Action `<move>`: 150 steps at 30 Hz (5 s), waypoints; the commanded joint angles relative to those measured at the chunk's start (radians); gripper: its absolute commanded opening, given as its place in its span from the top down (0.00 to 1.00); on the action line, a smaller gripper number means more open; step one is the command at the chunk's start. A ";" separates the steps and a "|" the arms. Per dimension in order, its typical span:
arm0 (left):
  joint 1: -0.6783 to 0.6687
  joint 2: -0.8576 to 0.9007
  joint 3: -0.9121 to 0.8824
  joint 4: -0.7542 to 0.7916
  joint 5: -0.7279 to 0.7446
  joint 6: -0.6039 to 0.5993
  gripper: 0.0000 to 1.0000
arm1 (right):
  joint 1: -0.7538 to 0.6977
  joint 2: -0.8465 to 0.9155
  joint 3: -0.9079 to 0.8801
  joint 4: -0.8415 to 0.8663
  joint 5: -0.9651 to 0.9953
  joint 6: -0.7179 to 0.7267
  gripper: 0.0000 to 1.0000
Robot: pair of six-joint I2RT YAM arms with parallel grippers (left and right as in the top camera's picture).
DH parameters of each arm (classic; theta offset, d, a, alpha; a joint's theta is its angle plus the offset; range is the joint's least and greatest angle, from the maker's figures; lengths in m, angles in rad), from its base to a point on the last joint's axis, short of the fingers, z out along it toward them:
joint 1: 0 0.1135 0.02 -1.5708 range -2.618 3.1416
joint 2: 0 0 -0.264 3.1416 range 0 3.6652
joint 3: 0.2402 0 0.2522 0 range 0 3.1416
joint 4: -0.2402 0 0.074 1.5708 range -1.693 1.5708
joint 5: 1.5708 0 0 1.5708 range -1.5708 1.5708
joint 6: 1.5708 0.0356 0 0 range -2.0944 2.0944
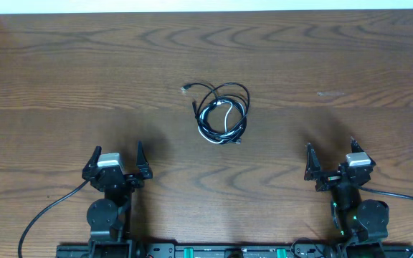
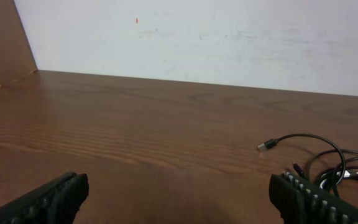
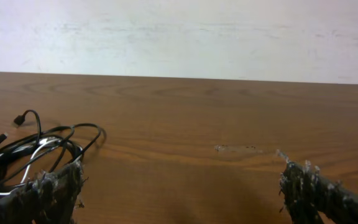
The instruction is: Untangle cables
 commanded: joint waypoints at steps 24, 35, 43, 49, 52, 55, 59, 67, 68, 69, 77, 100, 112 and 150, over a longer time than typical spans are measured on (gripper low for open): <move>0.005 0.002 -0.011 -0.049 -0.010 0.017 0.02 | -0.004 -0.008 -0.003 0.019 -0.031 0.002 0.01; 0.005 0.025 -0.011 -0.045 -0.005 0.017 0.02 | -0.004 -0.008 -0.003 0.041 -0.052 0.002 0.01; 0.005 0.026 0.002 0.005 0.149 0.017 0.02 | -0.004 -0.008 0.013 0.081 -0.121 0.002 0.01; 0.005 0.063 0.093 0.001 0.185 0.018 0.02 | -0.005 0.016 0.088 0.072 -0.208 -0.043 0.01; 0.005 0.144 0.183 -0.005 0.241 0.030 0.02 | -0.005 0.070 0.157 0.040 -0.208 -0.044 0.01; 0.005 0.256 0.293 -0.051 0.268 0.034 0.02 | -0.005 0.140 0.230 0.013 -0.217 -0.052 0.01; 0.004 0.443 0.491 -0.176 0.304 0.042 0.02 | -0.005 0.272 0.354 -0.029 -0.267 -0.088 0.01; -0.017 0.826 0.941 -0.494 0.357 0.045 0.02 | -0.005 0.563 0.650 -0.208 -0.341 -0.092 0.01; -0.024 0.876 1.006 -0.543 0.357 0.052 0.02 | -0.005 0.599 0.688 -0.236 -0.348 -0.092 0.01; -0.034 0.928 1.072 -0.594 0.354 0.058 0.02 | -0.005 0.635 0.725 -0.265 -0.349 -0.092 0.01; -0.131 1.301 1.508 -0.937 0.353 0.120 0.02 | -0.016 0.921 1.012 -0.516 -0.414 -0.122 0.01; -0.249 1.780 1.623 -1.002 0.397 -0.163 0.25 | -0.105 1.361 1.231 -0.729 -0.462 0.005 0.08; -0.319 1.958 1.623 -1.009 0.188 -0.513 0.43 | -0.105 1.361 1.231 -0.817 -0.340 0.026 0.15; -0.377 2.096 1.512 -0.847 0.195 -0.599 0.58 | -0.105 1.361 1.231 -0.838 -0.336 0.025 0.14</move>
